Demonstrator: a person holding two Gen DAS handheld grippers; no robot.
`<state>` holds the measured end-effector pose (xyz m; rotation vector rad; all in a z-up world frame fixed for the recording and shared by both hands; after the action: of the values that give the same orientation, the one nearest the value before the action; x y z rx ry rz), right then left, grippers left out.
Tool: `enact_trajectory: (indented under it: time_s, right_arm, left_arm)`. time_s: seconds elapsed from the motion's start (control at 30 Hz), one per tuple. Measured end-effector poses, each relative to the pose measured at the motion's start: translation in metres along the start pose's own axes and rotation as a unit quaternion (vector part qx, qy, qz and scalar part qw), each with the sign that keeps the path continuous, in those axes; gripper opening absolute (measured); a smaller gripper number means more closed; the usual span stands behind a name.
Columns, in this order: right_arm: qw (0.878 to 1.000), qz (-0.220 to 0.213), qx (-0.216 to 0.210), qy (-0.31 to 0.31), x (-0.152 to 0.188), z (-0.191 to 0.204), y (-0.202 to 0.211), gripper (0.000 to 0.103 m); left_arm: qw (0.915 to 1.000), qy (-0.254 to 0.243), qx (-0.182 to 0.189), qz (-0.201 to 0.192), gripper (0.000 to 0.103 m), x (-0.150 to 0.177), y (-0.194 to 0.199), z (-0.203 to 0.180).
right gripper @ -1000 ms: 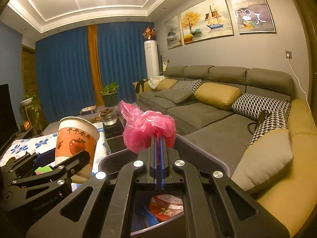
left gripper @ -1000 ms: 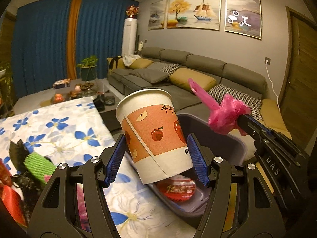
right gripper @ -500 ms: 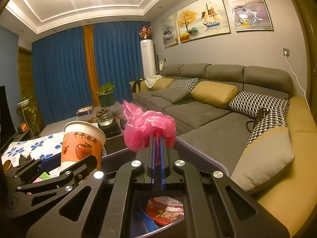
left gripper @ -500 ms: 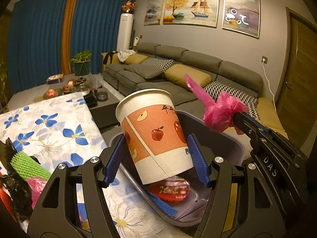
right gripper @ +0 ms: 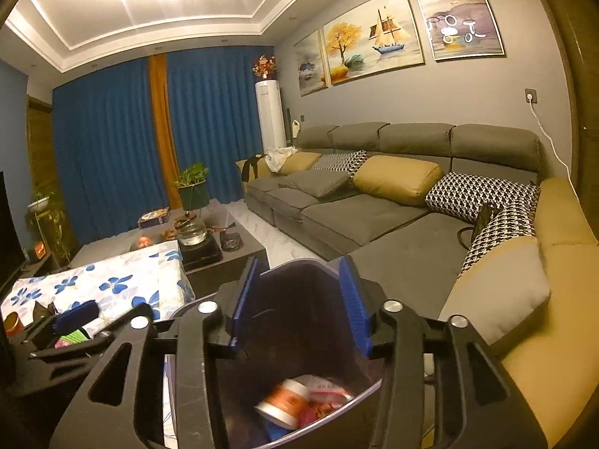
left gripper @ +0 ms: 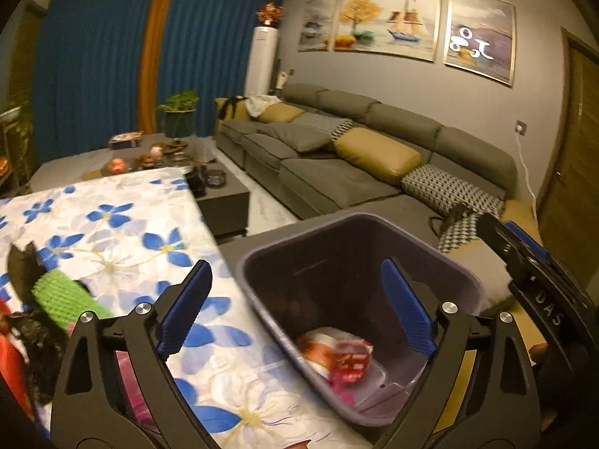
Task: Collect trash
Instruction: 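Move both tools back over the remaining trash on the table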
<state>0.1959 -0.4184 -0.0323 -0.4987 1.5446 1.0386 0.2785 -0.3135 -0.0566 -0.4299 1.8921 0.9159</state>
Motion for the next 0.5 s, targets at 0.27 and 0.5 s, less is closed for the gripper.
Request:
enact_trajectory:
  time_s: [0.27, 0.5]
  right_arm:
    - [1.000, -0.021, -0.007, 0.003, 0.001, 0.005, 0.024, 0.076]
    - [0.999, -0.015, -0.040, 0.016, 0.017, 0.026, 0.050, 0.077]
  left_arm:
    - [0.9961, 0.018, -0.082, -0.028, 0.094, 0.006, 0.049, 0.029]
    - [0.9853, 0.027, -0.162, -0.044, 0.094, 0.027, 0.111, 0.068]
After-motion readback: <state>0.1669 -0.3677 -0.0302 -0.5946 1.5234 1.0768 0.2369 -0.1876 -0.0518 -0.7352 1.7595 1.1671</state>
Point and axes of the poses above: each gripper's, at about its wrist camera, not at the fingertips, and y roughly against the way its jaws point, z to its left, x to its underside, the point moved 5 cm from there along -y, roughly the way its jaws point, and after that the axes turned 14 degrees about x, right-handed, at the moved point
